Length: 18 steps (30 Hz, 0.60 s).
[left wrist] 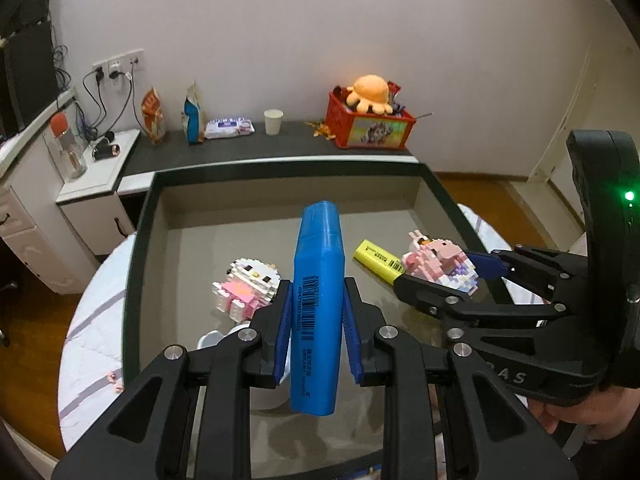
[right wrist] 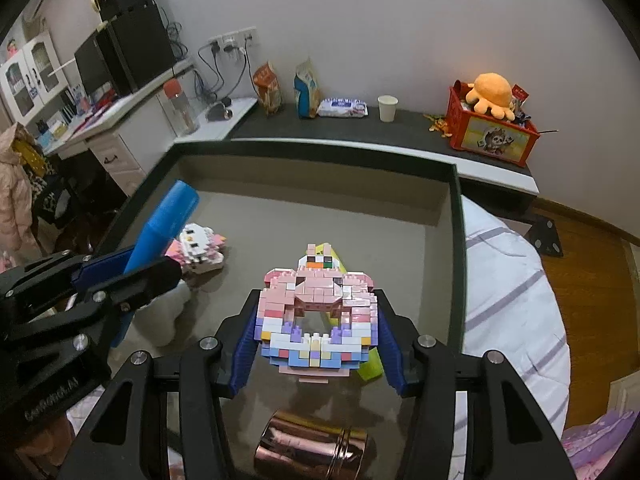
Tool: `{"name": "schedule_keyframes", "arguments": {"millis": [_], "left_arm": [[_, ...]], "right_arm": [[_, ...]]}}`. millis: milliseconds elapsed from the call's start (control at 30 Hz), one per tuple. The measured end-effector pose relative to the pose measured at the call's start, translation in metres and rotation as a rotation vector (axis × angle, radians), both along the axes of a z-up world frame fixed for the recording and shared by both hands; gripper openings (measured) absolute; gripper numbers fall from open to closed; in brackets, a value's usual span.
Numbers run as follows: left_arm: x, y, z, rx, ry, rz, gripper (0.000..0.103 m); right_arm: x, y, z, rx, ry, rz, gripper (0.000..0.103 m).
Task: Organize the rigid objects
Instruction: 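Carry the blue marker and block ring into the box and release both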
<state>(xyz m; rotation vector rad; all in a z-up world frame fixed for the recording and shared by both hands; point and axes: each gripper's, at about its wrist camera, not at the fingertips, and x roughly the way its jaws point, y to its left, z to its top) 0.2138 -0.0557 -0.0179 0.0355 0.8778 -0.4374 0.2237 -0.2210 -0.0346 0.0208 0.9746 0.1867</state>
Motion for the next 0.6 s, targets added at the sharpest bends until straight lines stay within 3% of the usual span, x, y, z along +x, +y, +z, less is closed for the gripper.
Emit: {"name": "schedule_keyframes", "arguments": {"millis": [67,133,200,233,333,367,600], "left_arm": [[0.001,-0.002,-0.002,0.02,0.0,0.005,0.027],[0.001,-0.006,-0.002,0.038,-0.001,0.011,0.043],[-0.002,-0.007,-0.001,0.055,-0.016,0.018,0.066],[-0.003,-0.006,0.0,0.058,-0.02,0.024,0.071],[-0.005,0.003,0.006,0.048,-0.031,0.054,0.091],[-0.006,0.006,0.008,0.047,-0.039,0.067,0.097],[-0.024,0.016,0.023,0.13,-0.079,0.157,0.102]], "right_arm": [[0.002,0.001,-0.005,-0.012,0.013,0.004,0.054],[0.004,0.0,-0.007,-0.02,0.018,-0.001,0.054],[0.004,0.0,-0.009,-0.033,0.022,-0.01,0.054],[0.005,-0.002,-0.01,-0.033,0.022,-0.017,0.056],[0.002,-0.009,-0.007,-0.01,0.013,-0.035,0.079],[0.001,-0.009,-0.004,-0.002,0.005,-0.034,0.082],[-0.019,-0.013,0.011,0.03,-0.021,-0.055,0.086]]}}
